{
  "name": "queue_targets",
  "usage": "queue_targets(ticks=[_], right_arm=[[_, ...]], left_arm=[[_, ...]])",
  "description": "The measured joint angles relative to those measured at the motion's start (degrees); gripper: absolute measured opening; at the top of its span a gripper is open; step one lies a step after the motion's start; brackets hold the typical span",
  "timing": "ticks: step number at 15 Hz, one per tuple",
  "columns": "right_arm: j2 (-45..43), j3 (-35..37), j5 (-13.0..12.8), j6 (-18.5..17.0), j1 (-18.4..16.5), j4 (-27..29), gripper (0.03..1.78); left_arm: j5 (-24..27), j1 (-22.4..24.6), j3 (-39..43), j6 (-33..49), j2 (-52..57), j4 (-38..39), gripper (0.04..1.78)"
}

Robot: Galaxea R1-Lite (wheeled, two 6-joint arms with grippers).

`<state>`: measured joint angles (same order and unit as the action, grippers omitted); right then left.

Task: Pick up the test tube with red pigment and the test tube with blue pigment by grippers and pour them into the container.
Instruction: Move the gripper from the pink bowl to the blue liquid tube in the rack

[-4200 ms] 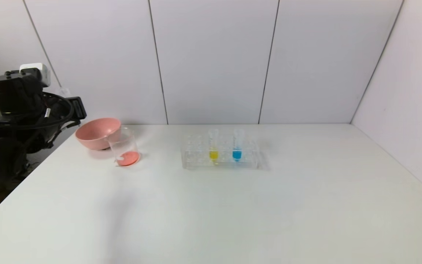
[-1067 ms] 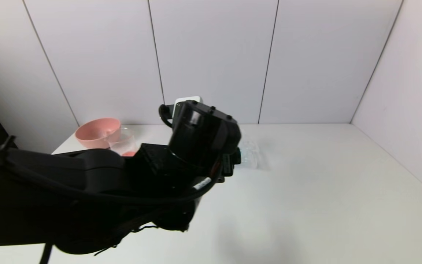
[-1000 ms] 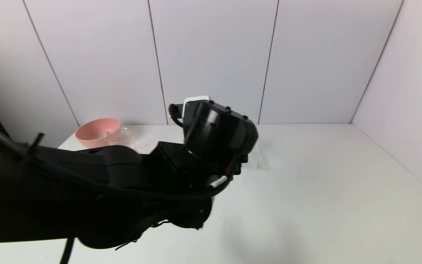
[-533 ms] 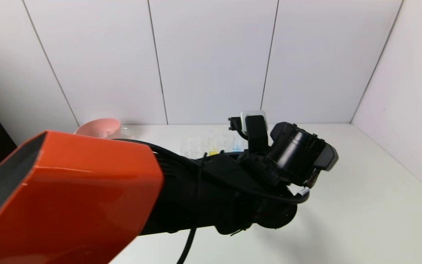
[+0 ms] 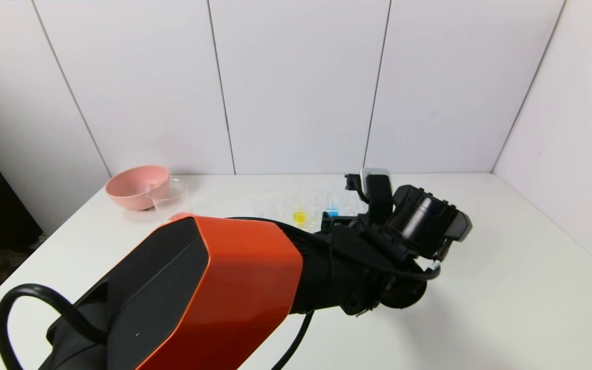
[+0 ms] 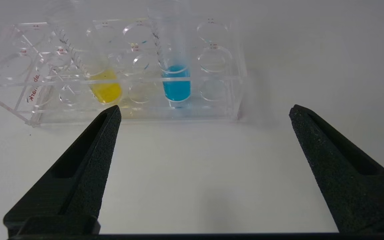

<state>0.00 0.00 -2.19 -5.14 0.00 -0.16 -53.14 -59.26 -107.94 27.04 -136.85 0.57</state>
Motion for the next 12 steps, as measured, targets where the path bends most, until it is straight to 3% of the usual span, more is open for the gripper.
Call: queue_targets(ticks=[5,12], right_arm=[[0.0,0.0,0.0,0.0,0.0,0.0,1.77],[0.0,0.0,0.0,0.0,0.0,0.0,1.77]], left_arm=[[0.5,4.4,-5.7,-5.4,-5.0,2.2,1.76],[2.2,7.9,-5.9,-13.0,-9.0,18.4,1.76]])
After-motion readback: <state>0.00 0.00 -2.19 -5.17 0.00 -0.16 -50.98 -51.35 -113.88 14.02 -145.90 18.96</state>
